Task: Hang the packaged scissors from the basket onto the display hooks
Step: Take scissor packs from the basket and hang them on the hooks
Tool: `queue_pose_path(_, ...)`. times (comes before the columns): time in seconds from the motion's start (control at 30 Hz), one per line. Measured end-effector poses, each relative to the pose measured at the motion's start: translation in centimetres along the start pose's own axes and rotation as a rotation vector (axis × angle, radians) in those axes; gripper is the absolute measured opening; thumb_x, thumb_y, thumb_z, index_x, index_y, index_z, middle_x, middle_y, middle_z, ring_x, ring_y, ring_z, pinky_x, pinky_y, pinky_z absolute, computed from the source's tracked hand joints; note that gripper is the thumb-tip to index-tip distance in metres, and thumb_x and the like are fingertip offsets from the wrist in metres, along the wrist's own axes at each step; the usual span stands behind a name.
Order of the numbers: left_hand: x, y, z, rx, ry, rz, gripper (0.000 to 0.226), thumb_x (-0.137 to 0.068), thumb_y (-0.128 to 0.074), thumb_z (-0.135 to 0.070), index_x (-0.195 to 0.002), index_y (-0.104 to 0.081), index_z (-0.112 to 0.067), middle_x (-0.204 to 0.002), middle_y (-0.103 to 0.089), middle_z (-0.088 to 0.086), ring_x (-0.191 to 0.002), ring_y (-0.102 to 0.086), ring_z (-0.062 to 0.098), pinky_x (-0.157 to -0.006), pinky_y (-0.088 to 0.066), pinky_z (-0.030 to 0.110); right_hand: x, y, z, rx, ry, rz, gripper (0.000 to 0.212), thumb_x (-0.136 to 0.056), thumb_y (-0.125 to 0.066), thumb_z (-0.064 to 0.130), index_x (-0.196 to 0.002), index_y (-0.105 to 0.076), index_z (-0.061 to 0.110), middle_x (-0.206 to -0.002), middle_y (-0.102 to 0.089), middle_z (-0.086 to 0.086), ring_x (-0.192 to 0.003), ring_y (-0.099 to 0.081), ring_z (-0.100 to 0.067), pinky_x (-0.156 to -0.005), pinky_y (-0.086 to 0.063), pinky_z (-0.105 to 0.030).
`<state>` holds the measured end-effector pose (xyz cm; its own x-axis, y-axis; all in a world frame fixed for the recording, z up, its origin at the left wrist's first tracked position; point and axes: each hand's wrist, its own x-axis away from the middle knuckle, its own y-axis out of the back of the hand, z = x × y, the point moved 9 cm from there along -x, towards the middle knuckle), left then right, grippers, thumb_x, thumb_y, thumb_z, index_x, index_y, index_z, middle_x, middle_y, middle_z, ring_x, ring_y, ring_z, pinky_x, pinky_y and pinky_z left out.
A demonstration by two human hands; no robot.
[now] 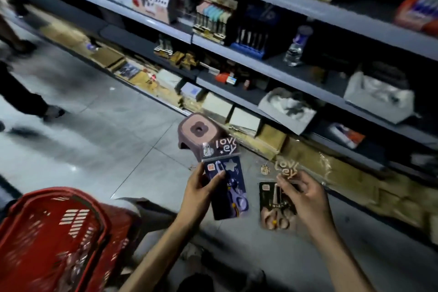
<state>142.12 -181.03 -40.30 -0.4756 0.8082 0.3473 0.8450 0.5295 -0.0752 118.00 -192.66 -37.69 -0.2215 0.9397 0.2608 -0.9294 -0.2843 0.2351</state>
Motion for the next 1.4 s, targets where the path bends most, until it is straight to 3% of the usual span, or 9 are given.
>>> queue_pose_path(0.23,6.5,-17.7,1.0,-0.034,-0.016,0.205,0.024,-0.099,-0.068,-0.014,-0.123,-0.067,-0.015,-0.115,-0.078,0.007,-0.112,-0.073,0.033,-0.097,-0.06,0.047,6.7,19.6,-5.5,-0.097,-0.012,-0.262,0.007,-0.097,-0.066,0.022,-0.101,-0.071,0.019,-0.092,-0.077,0.003,-0.087,-0.072,-0.017,-0.071,-0.051,-0.031)
queue_pose_path(0.43,11.4,-30.9,-0.7,-0.096,-0.057,0.447,0.022,-0.099,-0.068,-0.015,-0.121,-0.067,-0.011,-0.113,-0.079,0.007,-0.107,-0.075,0.027,-0.094,-0.059,0.039,12.2,32.6,-7.5,-0.266,-0.059,-0.605,0.039,-0.099,-0.063,0.042,-0.065,-0.066,0.024,-0.059,-0.059,0.012,-0.063,-0.056,-0.013,-0.066,-0.042,-0.032)
queue_pose_path(0.6,13.8,-39.5,-2.0,-0.13,-0.106,0.599,0.02,-0.098,-0.069,-0.013,-0.119,-0.069,-0.012,-0.113,-0.079,0.007,-0.107,-0.074,0.025,-0.096,-0.057,0.042,14.1,38.7,-6.9,-0.273,0.018,-0.628,0.024,-0.097,-0.068,0.031,-0.089,-0.074,0.009,-0.072,-0.07,-0.003,-0.075,-0.066,-0.017,-0.069,-0.048,-0.028)
queue_pose_path(0.7,14.5,-44.4,-2.1,-0.15,-0.115,0.69,0.024,-0.099,-0.07,-0.012,-0.123,-0.068,-0.01,-0.118,-0.078,0.008,-0.113,-0.073,0.031,-0.1,-0.057,0.045,14.0,41.1,-6.0,-0.316,0.005,-0.59,0.014,-0.093,-0.073,0.026,-0.099,-0.076,0.014,-0.087,-0.076,0.004,-0.089,-0.071,-0.016,-0.076,-0.049,-0.025)
queue_pose_path(0.87,15.9,-52.6,-3.6,-0.174,-0.15,0.844,0.021,-0.097,-0.07,-0.01,-0.118,-0.071,-0.013,-0.114,-0.079,0.005,-0.108,-0.075,0.025,-0.098,-0.059,0.041,13.2,45.5,-1.9,-0.358,0.118,-0.572,0.035,-0.088,-0.072,0.036,-0.099,-0.072,0.003,-0.097,-0.077,-0.007,-0.095,-0.071,-0.01,-0.081,-0.051,-0.023)
queue_pose_path(1.0,15.4,-60.6,-4.6,-0.161,-0.171,0.963,0.022,-0.097,-0.071,-0.01,-0.119,-0.071,-0.01,-0.116,-0.078,0.008,-0.112,-0.073,0.032,-0.101,-0.056,0.048,10.9,51.9,-0.1,-0.232,0.15,-0.635,0.01,-0.09,-0.076,0.021,-0.098,-0.079,0.016,-0.093,-0.079,0.003,-0.089,-0.073,-0.006,-0.071,-0.052,-0.015)
queue_pose_path(1.1,14.5,-65.5,-5.6,-0.158,-0.188,1.029,0.02,-0.098,-0.071,-0.013,-0.118,-0.07,-0.011,-0.114,-0.078,0.008,-0.11,-0.073,0.032,-0.097,-0.058,0.046,9.0,56.0,0.3,-0.214,0.167,-0.709,0.005,-0.09,-0.076,0.018,-0.094,-0.079,0.017,-0.092,-0.079,-0.001,-0.088,-0.074,-0.014,-0.074,-0.054,-0.024)
queue_pose_path(1.23,11.3,-70.9,-7.2,-0.081,-0.212,0.964,0.012,-0.098,-0.071,-0.014,-0.109,-0.073,-0.012,-0.094,-0.077,0.01,-0.091,-0.074,0.02,-0.083,-0.058,0.037,6.0,60.5,0.3,-0.258,0.125,-0.744,0.005,-0.09,-0.075,0.02,-0.093,-0.079,0.018,-0.094,-0.079,-0.006,-0.093,-0.074,-0.03,-0.08,-0.058,-0.042)
queue_pose_path(1.4,7.5,-76.3,-9.4,-0.001,-0.203,0.884,0.012,-0.095,-0.072,-0.008,-0.1,-0.075,0.002,-0.09,-0.078,0.013,-0.083,-0.071,0.017,-0.072,-0.058,0.025,2.7,65.0,0.7,-0.237,0.13,-0.784,0.005,-0.09,-0.074,0.019,-0.09,-0.079,0.021,-0.091,-0.079,0.0,-0.088,-0.074,-0.018,-0.07,-0.056,-0.02)
